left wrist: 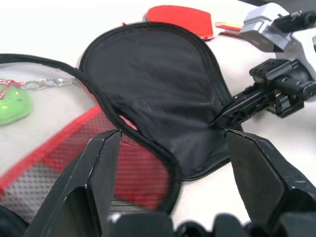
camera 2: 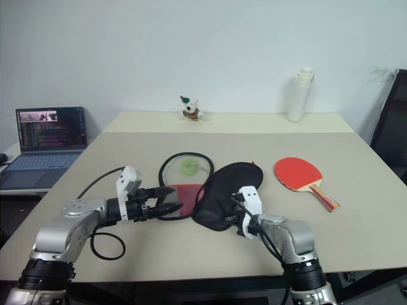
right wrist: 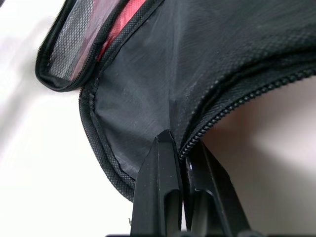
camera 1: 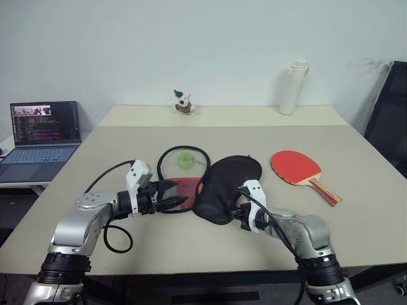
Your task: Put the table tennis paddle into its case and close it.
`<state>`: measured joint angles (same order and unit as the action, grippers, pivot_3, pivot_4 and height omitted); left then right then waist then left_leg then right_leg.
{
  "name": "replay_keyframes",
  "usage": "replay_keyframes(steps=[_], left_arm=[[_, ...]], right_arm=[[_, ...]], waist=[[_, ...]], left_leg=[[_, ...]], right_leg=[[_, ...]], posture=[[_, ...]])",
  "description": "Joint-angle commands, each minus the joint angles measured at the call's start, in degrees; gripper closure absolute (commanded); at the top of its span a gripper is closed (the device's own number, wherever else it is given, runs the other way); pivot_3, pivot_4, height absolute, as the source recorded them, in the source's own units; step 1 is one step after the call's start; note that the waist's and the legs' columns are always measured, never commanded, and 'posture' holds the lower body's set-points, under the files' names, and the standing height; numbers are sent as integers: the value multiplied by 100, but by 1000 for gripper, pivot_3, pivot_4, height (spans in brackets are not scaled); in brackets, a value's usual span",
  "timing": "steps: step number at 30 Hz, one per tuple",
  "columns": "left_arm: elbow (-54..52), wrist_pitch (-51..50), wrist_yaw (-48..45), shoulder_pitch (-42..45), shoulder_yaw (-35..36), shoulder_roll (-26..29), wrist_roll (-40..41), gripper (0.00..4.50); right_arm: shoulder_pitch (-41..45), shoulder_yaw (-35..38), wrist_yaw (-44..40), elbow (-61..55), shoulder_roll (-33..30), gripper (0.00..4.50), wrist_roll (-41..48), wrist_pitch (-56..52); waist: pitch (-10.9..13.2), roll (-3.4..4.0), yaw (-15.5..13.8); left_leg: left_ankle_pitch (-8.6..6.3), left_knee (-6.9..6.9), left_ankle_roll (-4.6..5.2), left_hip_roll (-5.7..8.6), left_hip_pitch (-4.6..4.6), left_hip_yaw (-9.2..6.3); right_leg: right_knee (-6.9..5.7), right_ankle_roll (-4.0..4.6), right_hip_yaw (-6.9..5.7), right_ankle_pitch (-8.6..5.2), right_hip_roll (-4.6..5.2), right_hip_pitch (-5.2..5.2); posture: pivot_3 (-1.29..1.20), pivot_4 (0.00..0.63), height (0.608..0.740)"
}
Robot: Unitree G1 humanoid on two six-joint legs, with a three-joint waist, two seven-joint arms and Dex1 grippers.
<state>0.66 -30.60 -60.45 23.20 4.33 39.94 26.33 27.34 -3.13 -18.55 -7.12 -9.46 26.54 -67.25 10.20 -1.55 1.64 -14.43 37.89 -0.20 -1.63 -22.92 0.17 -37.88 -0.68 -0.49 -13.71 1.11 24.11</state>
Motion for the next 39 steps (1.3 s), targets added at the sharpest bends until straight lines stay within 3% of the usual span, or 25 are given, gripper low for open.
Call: replay_keyframes(steps=[1, 10, 23, 36, 39], left_arm=[[-195, 119, -43, 90, -19, 24, 9, 857], [-56, 241, -122, 258, -203, -26, -67, 857], [-61, 307, -114, 226, -261, -89, -108, 857], [-66, 339, -116, 223, -328, -142, -165, 857], [-69, 349, -105, 223, -341, -158, -167, 857]], right_arm=[[120, 256, -195, -40, -423, 4477, 54, -78], [909, -41, -1063, 1027, -1582, 4477, -224, 421], [1499, -254, -1762, 1955, -1795, 4477, -585, 951], [1669, -372, -2315, 2208, -2456, 157, -1240, 1980], [1463, -156, -2714, 1786, -2830, 50, -1055, 2146]], waist=[[0, 0, -5], [3, -3, -9], [4, -3, -7], [8, 1, -8], [11, 1, -13]], left_leg=[[0, 0, 0, 0, 0, 0], [0, 0, 0, 3, -1, 5], [0, -2, 0, 0, -3, 7], [0, -2, 0, 1, -4, 9], [0, -2, 0, 1, -5, 8]], right_leg=[[0, 0, -1, 0, 0, 0], [7, -1, 1, 0, -3, 0], [8, 0, 3, 0, -5, 1], [9, 0, 4, 1, -4, 2], [10, 0, 4, 0, -4, 2]], posture=[[0, 150, 740], [0, 150, 740], [0, 150, 740], [0, 150, 740], [0, 150, 740]])
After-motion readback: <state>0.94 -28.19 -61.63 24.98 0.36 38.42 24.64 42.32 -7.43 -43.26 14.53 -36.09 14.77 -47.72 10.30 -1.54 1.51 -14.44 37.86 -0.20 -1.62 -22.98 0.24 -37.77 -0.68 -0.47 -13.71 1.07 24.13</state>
